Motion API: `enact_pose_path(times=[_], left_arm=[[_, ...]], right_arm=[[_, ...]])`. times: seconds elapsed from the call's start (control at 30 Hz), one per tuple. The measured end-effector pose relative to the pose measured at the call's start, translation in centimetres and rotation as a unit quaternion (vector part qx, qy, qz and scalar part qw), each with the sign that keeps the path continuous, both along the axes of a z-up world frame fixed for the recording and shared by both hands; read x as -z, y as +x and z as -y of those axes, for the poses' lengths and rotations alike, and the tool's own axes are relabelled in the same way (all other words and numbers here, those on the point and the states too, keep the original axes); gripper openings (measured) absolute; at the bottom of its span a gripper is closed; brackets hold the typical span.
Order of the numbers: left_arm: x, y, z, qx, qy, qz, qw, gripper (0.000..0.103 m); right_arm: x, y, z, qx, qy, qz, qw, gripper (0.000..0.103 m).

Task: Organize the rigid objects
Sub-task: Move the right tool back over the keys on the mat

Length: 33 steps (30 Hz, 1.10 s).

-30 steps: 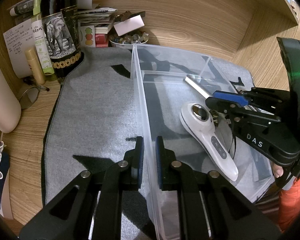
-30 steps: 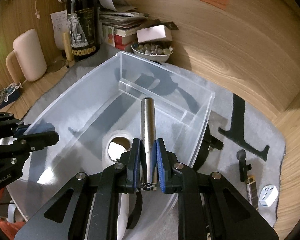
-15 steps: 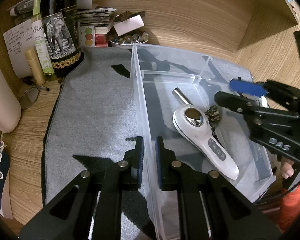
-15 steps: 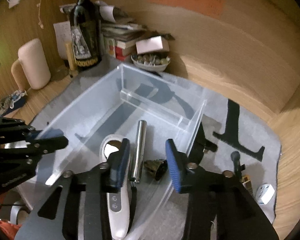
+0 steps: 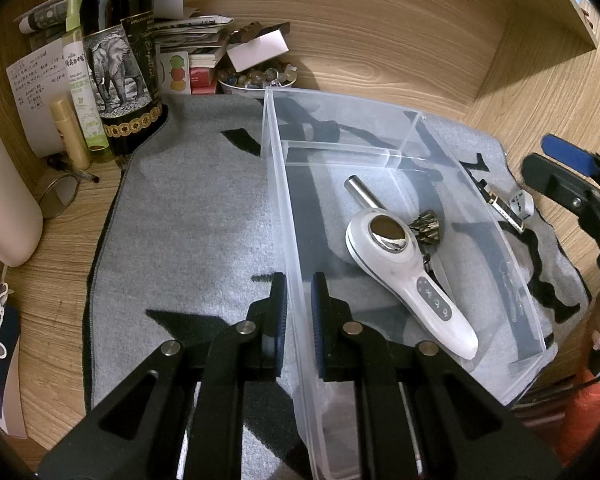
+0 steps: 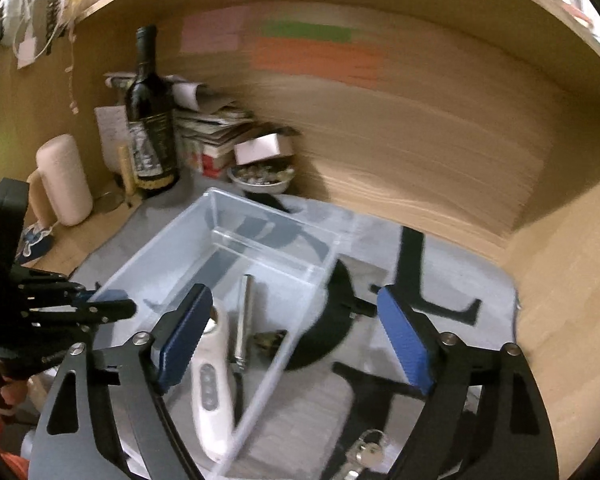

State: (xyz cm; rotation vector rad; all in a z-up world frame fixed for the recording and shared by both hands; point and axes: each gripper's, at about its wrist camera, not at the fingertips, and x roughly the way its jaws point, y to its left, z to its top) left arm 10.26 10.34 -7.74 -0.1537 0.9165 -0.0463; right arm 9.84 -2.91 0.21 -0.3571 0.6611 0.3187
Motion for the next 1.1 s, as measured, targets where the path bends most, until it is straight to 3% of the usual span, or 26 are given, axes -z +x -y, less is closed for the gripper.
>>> enact_pose_path(times=[0.3,0.57,0.83,0.97,1.1], left_arm=[[0.0,0.0,0.0,0.000,0.000,0.000,1.0000,0.011],[0.0,0.0,0.0,0.000,0.000,0.000,1.0000,0.011],[0.0,0.1,0.1,0.000,0.002,0.000,1.0000,0.011],[0.0,0.0,0.1,0.000,0.001,0.001,1.0000,0.011],[0.0,0.0,0.0,0.000,0.001,0.001,1.0000,0.011]], right_arm=[[1.3,-0.9,5.0,0.073,-0.012,-0.017,0.997,0.083],[5.0,-1.3,9.1,0.132,0.007,-0.073,0.988,0.083],[8.8,-1.6,10.5,0.151,0.007,-0.126,0.980,0.081],[9.4,-1.6,10.9,0.153,0.016,-0.129,0.980,0.071],[9.2,-1.6,11.0,0.148,0.017,-0.125,0.981,0.051]])
